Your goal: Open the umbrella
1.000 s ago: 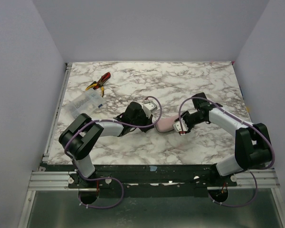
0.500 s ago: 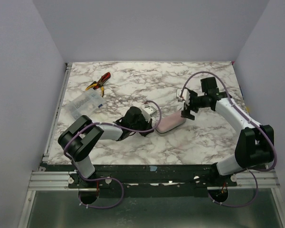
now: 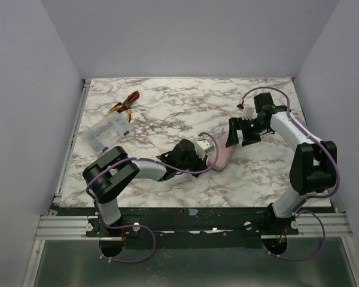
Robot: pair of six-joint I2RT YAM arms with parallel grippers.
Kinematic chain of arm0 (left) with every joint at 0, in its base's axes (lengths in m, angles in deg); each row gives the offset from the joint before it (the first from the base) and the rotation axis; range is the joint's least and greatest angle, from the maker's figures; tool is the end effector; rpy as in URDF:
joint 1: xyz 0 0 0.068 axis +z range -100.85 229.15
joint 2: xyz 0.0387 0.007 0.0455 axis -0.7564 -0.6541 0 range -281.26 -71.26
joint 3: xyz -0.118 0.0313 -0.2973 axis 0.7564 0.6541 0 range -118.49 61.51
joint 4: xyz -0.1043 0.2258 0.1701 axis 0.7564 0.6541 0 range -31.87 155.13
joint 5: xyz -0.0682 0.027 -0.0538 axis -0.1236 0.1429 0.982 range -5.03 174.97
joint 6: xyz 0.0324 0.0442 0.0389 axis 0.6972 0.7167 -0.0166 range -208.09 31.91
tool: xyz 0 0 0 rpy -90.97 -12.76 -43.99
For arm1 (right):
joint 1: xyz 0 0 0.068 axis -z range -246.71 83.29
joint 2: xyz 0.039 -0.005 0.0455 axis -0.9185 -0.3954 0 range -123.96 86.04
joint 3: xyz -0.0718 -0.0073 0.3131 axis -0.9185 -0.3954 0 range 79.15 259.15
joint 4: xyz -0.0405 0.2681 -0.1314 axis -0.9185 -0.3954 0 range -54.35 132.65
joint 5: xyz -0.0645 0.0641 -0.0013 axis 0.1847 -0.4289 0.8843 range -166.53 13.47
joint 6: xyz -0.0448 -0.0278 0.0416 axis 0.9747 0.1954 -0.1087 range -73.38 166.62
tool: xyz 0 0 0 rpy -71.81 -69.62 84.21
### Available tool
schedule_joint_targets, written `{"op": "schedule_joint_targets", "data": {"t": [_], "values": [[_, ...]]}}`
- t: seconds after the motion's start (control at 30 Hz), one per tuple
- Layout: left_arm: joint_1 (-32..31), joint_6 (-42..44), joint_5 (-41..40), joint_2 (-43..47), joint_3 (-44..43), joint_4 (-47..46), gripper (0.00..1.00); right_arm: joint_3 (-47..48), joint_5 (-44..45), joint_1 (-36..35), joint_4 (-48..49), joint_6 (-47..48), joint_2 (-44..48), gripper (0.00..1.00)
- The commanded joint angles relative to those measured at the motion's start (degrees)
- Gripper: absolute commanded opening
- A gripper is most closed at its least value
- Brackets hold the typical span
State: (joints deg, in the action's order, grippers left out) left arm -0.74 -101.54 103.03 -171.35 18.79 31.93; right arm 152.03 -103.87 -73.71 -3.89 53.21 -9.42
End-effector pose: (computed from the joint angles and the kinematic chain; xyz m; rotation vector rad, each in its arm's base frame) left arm 0.2368 -0.3070 0.1484 0.8902 2.0632 -0.9653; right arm 0.3757 0.0709 0.2575 -0.4407 2.6739 0.6603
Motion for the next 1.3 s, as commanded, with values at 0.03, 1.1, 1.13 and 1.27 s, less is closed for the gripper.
{"op": "schedule_joint_targets", "data": {"t": [0.03,1.1,1.13,1.27], "values": [[-2.4,-0.2,-3.1,-2.3,-4.0,-1.7,0.00,-5.0,-8.9,0.5,1.1,-13.1,0.6,1.00],[3.2,6.2,-3.8,-0.5,-1.4,0.4,0.00,-5.5,-11.9,0.9,-2.3,8.3,-12.7,0.01],[3.4,6.5,-3.4,-0.6,-2.0,0.4,0.00,-5.0,-12.8,0.9,-3.5,9.6,-13.3,0.01],[3.4,7.2,-2.5,-2.0,-4.9,0.6,0.00,-3.8,-16.0,0.9,-6.7,13.9,-14.6,0.01]]}}
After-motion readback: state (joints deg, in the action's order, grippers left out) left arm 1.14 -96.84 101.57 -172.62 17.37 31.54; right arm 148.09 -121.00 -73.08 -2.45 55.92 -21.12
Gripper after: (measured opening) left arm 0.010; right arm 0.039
